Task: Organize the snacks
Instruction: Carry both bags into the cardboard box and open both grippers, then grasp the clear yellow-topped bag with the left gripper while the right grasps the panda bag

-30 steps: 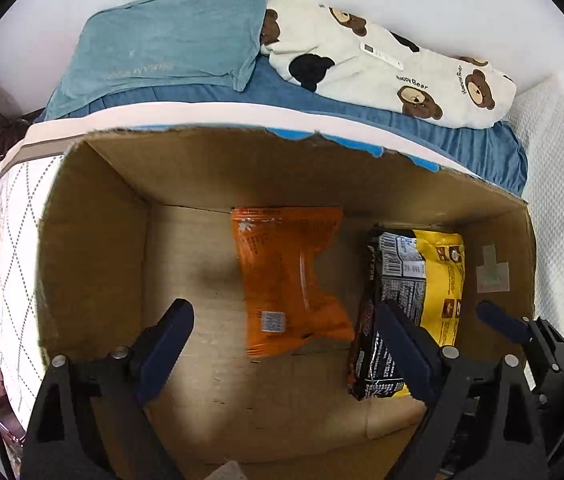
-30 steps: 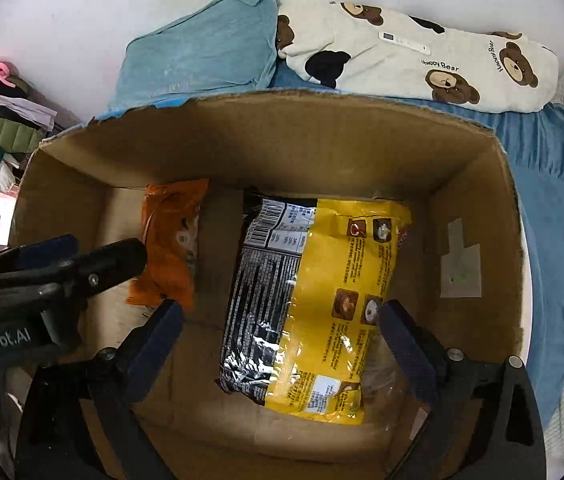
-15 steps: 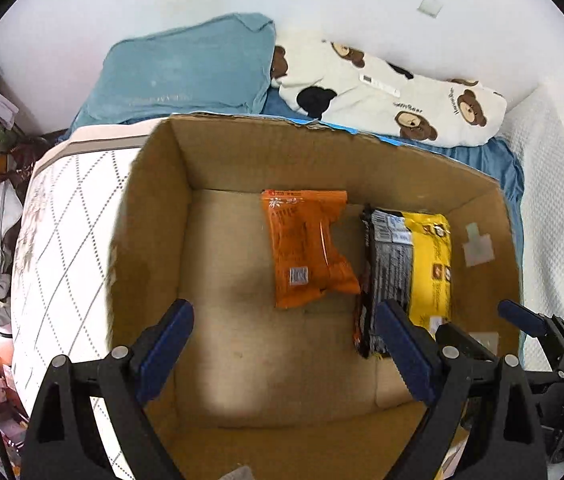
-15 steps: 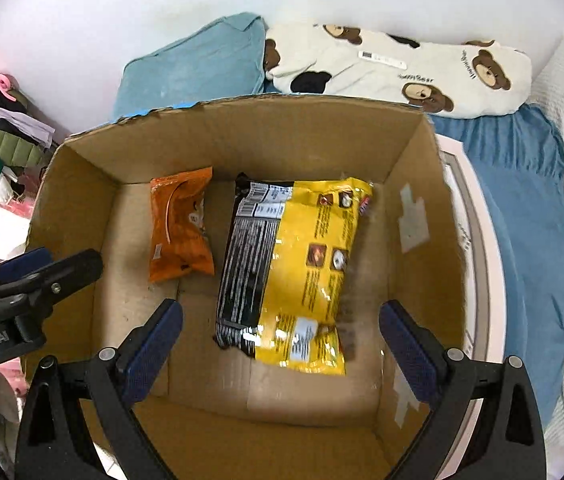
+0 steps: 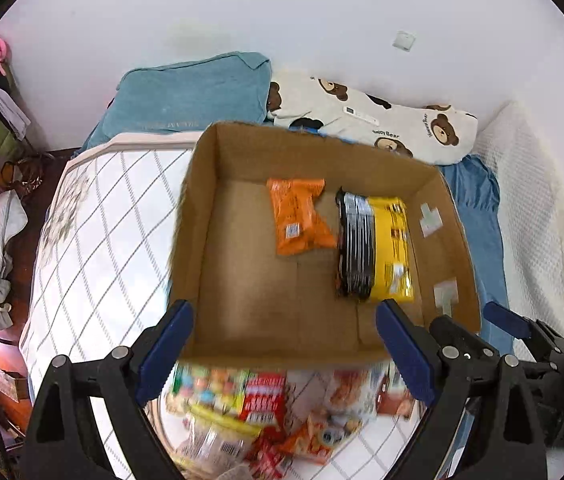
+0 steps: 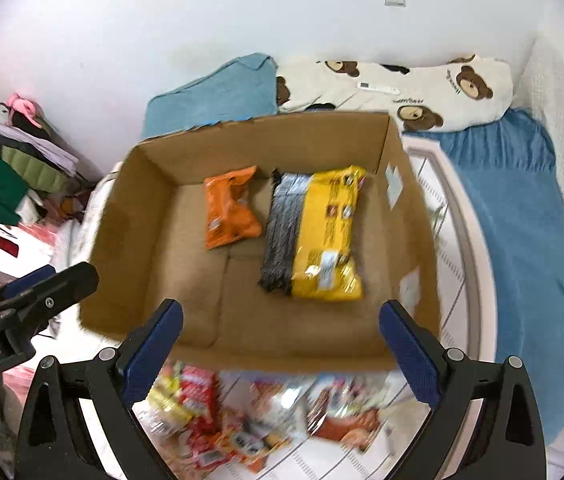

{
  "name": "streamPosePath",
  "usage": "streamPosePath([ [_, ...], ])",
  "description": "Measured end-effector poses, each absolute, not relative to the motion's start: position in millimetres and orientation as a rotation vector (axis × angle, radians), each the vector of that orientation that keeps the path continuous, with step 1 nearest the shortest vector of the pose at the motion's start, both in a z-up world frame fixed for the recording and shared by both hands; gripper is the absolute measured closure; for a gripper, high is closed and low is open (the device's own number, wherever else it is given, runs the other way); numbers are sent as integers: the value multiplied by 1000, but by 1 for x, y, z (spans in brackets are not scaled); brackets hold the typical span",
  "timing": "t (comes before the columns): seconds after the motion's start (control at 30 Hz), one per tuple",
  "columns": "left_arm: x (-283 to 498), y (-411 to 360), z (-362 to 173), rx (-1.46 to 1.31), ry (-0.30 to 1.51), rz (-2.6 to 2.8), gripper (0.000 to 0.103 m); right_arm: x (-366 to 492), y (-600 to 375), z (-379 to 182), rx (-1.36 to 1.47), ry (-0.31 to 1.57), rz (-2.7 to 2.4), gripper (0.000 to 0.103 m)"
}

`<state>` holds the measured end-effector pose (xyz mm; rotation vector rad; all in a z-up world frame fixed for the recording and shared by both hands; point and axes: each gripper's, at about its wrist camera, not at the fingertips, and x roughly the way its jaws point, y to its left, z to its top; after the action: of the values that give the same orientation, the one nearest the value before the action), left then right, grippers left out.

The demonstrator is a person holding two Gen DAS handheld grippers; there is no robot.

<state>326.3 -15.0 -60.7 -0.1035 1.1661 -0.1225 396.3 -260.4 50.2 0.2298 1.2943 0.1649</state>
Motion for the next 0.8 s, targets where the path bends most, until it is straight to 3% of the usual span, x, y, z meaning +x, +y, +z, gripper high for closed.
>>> streamPosePath([
  [0.17,269,9,-99,-47,1243,-106,10,339,-254,32,326,1357,192,3],
  [0.3,225,27,-169,42,1397,-79,10,295,-244,-12,438,1475,194,3],
  [0.6,215,20,-264,266,1556,-125,10,252,-227,-83,556,1590,127,3],
  [0.63,219,21,-270,260,1556,-118,13,249,-224,-88,561,1597,125,3],
  [0.67,222,24,-273,235,1558,-106,25,246,-221,-94,566,1605,125,3],
  [0.73,232,39,-278,101,1579,-62,36,242,-213,-103,561,1610,113,6],
  [0.8,238,57,-280,-42,1581,-10,37,243,-207,-112,576,1609,105,18],
])
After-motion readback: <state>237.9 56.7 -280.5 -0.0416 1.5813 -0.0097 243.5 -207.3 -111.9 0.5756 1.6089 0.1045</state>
